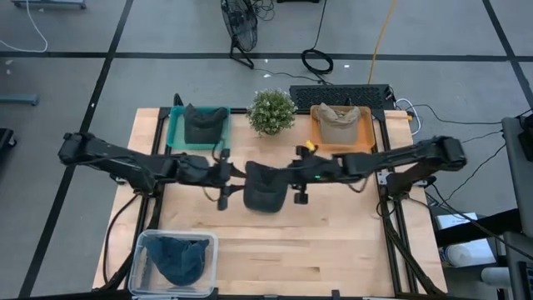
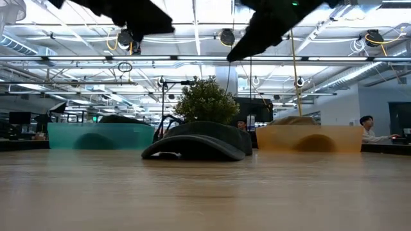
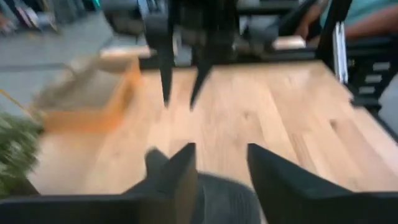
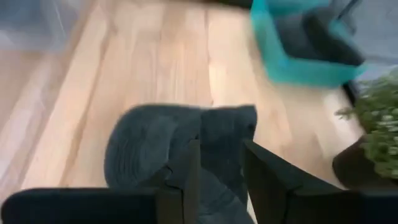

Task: Pick & Place hat
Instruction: Put the black cap into the green bin

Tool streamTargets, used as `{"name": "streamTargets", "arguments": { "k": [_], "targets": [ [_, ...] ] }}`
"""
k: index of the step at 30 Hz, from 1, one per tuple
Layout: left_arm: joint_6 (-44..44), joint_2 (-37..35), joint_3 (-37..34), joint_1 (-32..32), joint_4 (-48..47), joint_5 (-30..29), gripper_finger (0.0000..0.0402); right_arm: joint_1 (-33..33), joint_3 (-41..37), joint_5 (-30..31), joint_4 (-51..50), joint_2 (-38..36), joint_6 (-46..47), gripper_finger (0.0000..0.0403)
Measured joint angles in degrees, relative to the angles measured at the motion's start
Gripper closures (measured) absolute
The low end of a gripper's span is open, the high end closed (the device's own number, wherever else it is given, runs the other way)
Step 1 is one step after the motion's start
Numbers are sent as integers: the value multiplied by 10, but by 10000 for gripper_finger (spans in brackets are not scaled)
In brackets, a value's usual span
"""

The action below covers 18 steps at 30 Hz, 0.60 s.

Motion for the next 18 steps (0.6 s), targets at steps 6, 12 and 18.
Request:
{"name": "streamTargets", "arguments": {
  "k": [6,12,18],
  "targets": [
    [-30,64,10,40,4,28,146,-5,-130,17,135,-115,-3,310],
    [-29,124,9,67,20,56,114,-4,-190,17,202,-185,-3,318],
    [-6,186,9,81,72,66,140,-4,-201,15,213,-190,-3,323]
  ]
}}
